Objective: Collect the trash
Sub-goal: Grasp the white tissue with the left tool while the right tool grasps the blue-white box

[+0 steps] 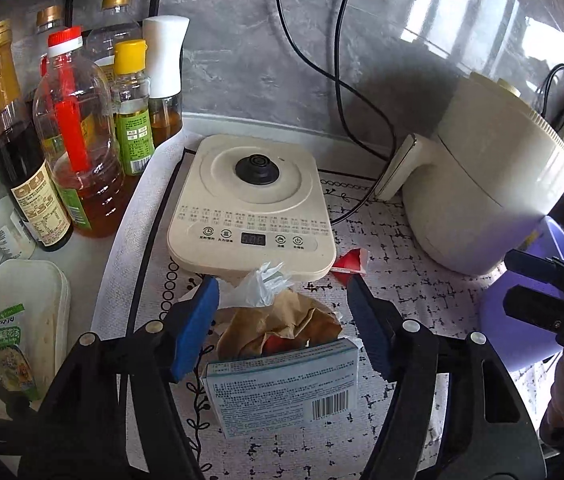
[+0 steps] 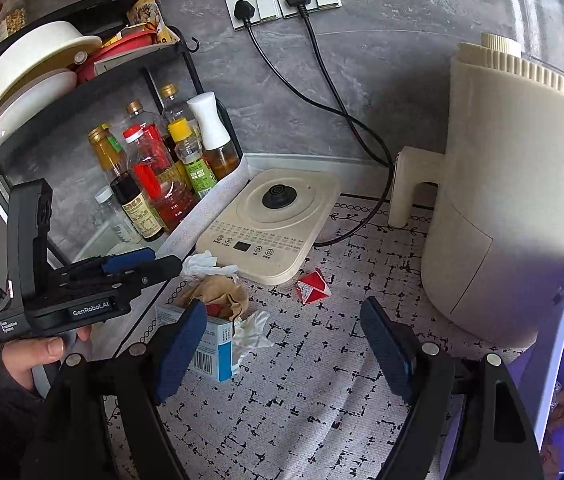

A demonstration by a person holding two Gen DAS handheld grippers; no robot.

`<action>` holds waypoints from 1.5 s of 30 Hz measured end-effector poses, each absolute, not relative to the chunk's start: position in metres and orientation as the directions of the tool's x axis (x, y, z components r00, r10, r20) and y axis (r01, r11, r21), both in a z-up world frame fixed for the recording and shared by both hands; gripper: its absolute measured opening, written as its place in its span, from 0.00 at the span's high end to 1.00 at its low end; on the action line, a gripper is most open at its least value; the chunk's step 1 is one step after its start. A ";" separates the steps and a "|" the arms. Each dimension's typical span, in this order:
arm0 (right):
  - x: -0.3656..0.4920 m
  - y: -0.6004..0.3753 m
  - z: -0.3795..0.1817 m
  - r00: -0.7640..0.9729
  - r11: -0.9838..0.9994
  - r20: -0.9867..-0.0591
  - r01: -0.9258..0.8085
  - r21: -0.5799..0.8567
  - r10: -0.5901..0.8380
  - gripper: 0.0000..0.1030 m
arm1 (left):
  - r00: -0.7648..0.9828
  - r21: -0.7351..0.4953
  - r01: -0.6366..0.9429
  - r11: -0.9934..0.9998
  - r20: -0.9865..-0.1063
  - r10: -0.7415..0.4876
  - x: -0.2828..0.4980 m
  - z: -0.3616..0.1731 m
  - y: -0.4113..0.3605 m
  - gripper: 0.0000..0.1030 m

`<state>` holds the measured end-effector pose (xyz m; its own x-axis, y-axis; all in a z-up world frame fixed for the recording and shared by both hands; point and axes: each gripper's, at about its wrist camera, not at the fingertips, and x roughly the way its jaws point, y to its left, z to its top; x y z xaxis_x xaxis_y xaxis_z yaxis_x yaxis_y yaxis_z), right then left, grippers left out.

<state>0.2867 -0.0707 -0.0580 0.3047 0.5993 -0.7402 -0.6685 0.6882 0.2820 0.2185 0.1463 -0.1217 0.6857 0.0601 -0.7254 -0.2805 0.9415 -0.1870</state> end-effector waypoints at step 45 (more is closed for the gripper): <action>0.250 0.006 -0.106 -0.059 0.408 -0.756 -0.813 0.416 0.652 0.76 | 0.707 -0.197 -0.447 0.873 -0.676 0.209 0.135 -0.099 0.145 0.88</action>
<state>0.2505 0.0061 -0.1059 -0.0595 0.6520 -0.7559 -0.8128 0.4080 0.4159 0.1349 0.1455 -0.0986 0.7066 0.2090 -0.6761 -0.4466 0.8728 -0.1970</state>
